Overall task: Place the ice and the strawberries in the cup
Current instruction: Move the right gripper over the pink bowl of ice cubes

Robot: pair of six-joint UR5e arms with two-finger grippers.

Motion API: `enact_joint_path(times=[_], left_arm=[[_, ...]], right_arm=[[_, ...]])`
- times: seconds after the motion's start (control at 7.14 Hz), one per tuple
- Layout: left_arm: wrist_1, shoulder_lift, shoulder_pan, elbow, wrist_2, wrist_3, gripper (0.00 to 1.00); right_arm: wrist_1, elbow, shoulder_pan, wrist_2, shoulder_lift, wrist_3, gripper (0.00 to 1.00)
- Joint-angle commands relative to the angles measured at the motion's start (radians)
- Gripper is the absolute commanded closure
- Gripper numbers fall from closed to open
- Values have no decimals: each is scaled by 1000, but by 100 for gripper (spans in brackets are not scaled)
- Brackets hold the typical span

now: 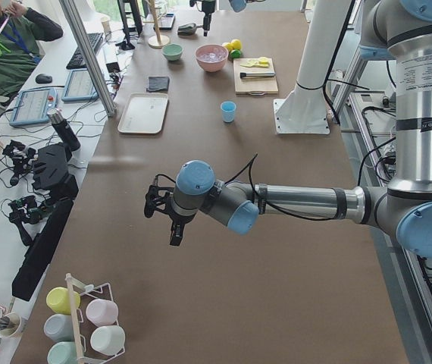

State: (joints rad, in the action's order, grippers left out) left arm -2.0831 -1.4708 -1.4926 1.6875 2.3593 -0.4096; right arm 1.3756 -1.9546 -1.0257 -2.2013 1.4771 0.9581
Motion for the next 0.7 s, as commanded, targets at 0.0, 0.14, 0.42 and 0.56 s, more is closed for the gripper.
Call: enact_joint_path(times=[0.0, 0.14, 0.42, 0.56], left_arm=[[0, 3, 0, -2, 0, 0, 2], [0, 3, 0, -2, 0, 0, 2], [0, 1, 0, 0, 0, 2, 2], [0, -3, 0, 0, 0, 2, 2]], right_arm=[[-23, 17, 79, 89, 3, 87, 0], [-23, 28, 85, 91, 6, 88, 1], [-24, 43, 107, 107, 2, 111, 1], [-24, 55, 119, 117, 0, 110, 1]])
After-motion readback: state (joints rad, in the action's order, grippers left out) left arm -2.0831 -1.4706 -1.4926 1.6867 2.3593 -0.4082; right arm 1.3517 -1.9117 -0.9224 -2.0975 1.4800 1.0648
